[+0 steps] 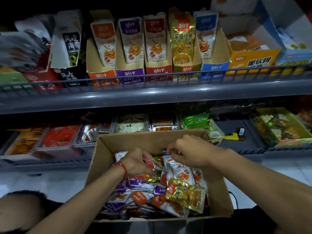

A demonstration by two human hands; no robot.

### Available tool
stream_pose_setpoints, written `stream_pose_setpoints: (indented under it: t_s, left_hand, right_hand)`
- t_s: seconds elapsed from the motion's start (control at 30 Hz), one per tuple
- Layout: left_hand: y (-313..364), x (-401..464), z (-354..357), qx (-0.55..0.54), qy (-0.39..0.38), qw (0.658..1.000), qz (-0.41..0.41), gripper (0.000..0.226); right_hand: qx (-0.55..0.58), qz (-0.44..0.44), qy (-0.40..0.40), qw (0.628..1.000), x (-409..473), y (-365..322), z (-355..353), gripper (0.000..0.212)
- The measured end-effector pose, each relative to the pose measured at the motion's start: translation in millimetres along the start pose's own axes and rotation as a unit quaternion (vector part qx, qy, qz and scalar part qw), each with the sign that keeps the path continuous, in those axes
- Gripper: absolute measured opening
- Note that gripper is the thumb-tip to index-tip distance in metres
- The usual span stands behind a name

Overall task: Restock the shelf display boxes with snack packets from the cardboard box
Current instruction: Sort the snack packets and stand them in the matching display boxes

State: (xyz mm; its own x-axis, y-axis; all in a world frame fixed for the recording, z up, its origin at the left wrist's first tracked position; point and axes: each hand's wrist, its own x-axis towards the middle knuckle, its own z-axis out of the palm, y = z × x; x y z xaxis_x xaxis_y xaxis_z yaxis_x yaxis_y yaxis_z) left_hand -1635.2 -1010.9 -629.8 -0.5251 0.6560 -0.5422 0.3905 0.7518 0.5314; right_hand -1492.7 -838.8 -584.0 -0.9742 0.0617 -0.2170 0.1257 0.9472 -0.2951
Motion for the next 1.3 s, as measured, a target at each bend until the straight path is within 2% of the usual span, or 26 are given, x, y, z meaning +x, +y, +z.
stream_pose_setpoints:
  t_s: [0.1,0.17,0.23,0.33,0.47,0.53,0.6,0.8,0.9,1.07,1.2,1.3]
  left_hand:
    - [18.7,-26.3,-24.0,-0.025,-0.07,0.995,0.064,0.052]
    - [23.2,-42.4,-41.3,-0.129,-0.123,0.978,0.113,0.057]
    - [23.7,-52.3,-52.8,-0.249,-0.148,0.945,0.153,0.064]
    - [29.4,-59.0,-56.6,-0.386,-0.083,0.9,0.186,0.065]
    - [37.5,-55.7,-51.2,-0.522,-0.003,0.84,0.152,0.049]
    - [39.6,-58.6,-49.4,-0.524,-0.016,0.84,0.136,0.052]
    - [41.5,-63.8,-42.6,-0.473,-0.044,0.869,0.136,0.047]
    - [39.8,-65.7,-37.0,-0.458,-0.011,0.879,0.134,0.031]
    - [41.7,-69.0,-44.9,-0.466,-0.012,0.874,0.141,0.03]
    - [48.3,-74.0,-62.0,-0.54,0.022,0.827,0.156,0.02]
    - [50.3,-77.6,-79.5,-0.541,0.086,0.817,0.177,0.021]
    - [46.9,-79.6,-92.7,-0.527,0.114,0.824,0.175,0.021]
  right_hand:
    - [0.068,0.008,-0.009,0.998,5.6,-1.6,0.9,0.029]
    - [0.175,0.03,-0.032,0.984,6.8,-3.4,-1.3,0.046]
    - [0.322,0.048,-0.048,0.944,5.2,-5.1,-7.1,0.045]
    - [0.426,0.065,0.011,0.902,0.4,-8.8,-19.7,0.021]
    - [0.53,0.111,0.093,0.836,-4.9,-16.9,-28.5,0.022]
    - [0.577,0.13,0.145,0.793,-7.4,-24.6,-31.0,0.028]
    - [0.597,0.137,0.199,0.765,-8.9,-28.6,-33.7,0.03]
    - [0.619,0.146,0.256,0.728,-11.5,-30.3,-46.0,0.025]
    - [0.588,0.154,0.29,0.739,-15.0,-24.8,-54.9,0.018]
    - [0.559,0.146,0.286,0.764,-19.1,-21.1,-79.1,0.018]
    - [0.424,0.112,0.337,0.833,-14.1,-29.7,-134.2,0.013]
    - [0.288,0.06,0.434,0.852,-0.6,-28.8,-194.2,0.009]
